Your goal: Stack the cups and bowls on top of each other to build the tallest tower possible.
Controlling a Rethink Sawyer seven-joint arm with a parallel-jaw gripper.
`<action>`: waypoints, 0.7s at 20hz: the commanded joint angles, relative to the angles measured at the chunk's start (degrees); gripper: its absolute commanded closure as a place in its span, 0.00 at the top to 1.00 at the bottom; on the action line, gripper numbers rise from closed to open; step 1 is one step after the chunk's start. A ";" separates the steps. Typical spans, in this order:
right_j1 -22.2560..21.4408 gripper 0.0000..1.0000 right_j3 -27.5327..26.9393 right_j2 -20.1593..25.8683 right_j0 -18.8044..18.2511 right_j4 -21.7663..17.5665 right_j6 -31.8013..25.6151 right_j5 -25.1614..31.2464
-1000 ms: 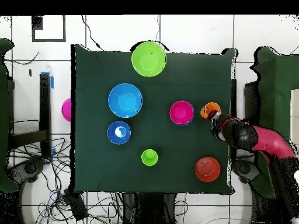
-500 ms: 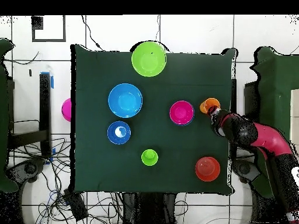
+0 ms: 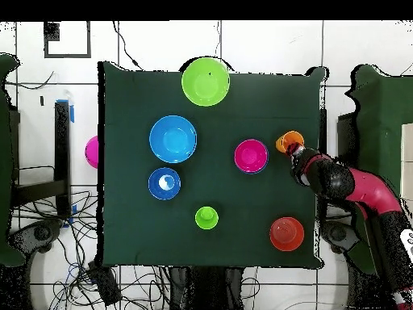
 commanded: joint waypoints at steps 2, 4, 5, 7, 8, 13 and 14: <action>-1.61 0.00 3.18 -1.27 3.72 -6.66 -12.34 -4.46; -3.39 0.00 4.89 -1.84 4.11 -6.29 -11.25 -4.14; -4.66 0.00 6.12 -2.34 4.48 -6.19 -10.25 -4.02; -5.65 0.00 7.21 -2.99 5.02 -6.09 -9.09 -3.90; -5.70 0.00 7.42 -3.01 5.05 -6.05 -9.21 -3.76; -5.40 1.00 8.10 -2.70 4.82 -5.97 -9.21 -4.47; -5.72 1.00 8.17 -3.02 5.19 -6.05 -8.83 -4.41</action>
